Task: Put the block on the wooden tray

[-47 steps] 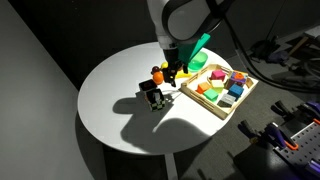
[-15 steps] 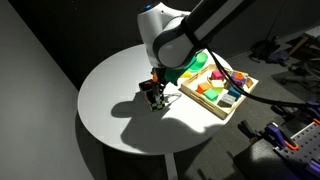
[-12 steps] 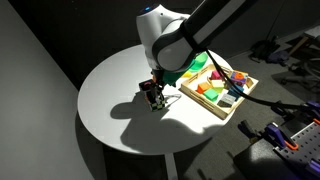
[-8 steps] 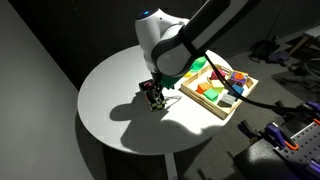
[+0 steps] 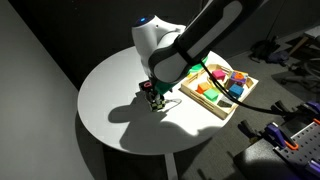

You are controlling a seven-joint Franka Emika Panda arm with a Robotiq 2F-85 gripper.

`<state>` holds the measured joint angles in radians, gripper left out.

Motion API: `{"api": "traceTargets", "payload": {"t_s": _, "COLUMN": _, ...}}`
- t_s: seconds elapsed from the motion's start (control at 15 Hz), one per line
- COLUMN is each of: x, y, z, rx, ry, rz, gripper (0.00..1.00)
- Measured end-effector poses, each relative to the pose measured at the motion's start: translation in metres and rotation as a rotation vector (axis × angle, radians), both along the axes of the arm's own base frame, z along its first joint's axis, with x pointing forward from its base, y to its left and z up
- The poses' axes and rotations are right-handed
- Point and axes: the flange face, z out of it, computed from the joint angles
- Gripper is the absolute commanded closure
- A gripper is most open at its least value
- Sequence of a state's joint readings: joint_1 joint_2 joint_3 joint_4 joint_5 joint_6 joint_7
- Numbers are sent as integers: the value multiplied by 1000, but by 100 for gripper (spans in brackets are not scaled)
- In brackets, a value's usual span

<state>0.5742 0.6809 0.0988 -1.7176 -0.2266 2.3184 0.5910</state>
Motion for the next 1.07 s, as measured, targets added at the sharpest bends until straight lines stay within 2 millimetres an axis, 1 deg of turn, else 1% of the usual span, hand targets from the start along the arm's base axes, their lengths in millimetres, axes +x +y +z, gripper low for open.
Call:
{"api": "traceTargets", "payload": {"t_s": 0.33, "x": 0, "y": 8, "z": -2, "rx": 3, "ry": -10, "rz": -46, "gripper": 0}}
{"api": "traceTargets", "payload": {"t_s": 1.07, "x": 2, "y": 16, "z": -15, "rx": -1, "ry": -20, "rz": -108, "gripper": 0}}
